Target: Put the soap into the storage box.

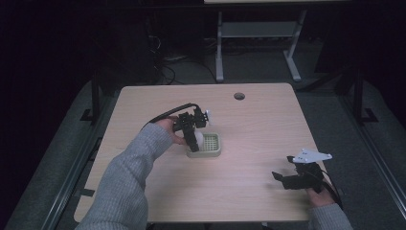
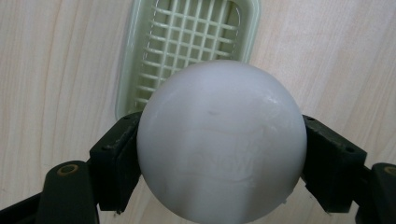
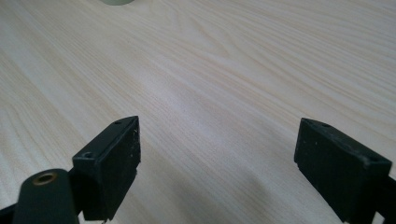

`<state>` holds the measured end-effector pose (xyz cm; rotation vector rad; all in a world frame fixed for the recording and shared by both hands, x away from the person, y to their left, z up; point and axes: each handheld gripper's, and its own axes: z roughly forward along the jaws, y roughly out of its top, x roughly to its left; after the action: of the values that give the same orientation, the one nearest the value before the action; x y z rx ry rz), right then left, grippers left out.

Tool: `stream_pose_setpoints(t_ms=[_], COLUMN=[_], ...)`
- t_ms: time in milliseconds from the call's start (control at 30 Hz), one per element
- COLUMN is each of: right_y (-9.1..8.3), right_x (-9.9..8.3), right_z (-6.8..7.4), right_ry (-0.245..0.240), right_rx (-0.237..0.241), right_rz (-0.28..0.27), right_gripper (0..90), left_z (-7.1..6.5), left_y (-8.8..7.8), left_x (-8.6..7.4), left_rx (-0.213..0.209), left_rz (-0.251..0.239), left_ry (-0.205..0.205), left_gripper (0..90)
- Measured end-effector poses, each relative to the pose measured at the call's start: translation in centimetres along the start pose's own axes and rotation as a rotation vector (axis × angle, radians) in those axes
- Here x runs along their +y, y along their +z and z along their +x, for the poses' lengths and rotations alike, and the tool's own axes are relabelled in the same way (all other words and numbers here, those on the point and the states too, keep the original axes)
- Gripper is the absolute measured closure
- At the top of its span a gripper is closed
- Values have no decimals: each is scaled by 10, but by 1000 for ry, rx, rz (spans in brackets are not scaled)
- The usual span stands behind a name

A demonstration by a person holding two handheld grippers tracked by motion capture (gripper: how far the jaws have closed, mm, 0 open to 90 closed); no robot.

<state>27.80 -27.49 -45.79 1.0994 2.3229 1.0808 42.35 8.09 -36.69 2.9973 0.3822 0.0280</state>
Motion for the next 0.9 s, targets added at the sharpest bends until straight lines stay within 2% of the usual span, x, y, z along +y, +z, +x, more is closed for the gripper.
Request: stream_pose_setpoints(t_ms=[433, 900], right_y=[0, 0], right_x=[0, 0], right_z=[0, 0], right_ry=[6, 3], right_rx=[-1, 1], right_rz=[-2, -4], right_gripper=[139, 140], left_z=[3, 10], left_y=[1, 17], left_x=[21, 29], left_rx=[8, 4], left_rz=[-5, 14], left_ry=[22, 19], left_gripper=[223, 223])
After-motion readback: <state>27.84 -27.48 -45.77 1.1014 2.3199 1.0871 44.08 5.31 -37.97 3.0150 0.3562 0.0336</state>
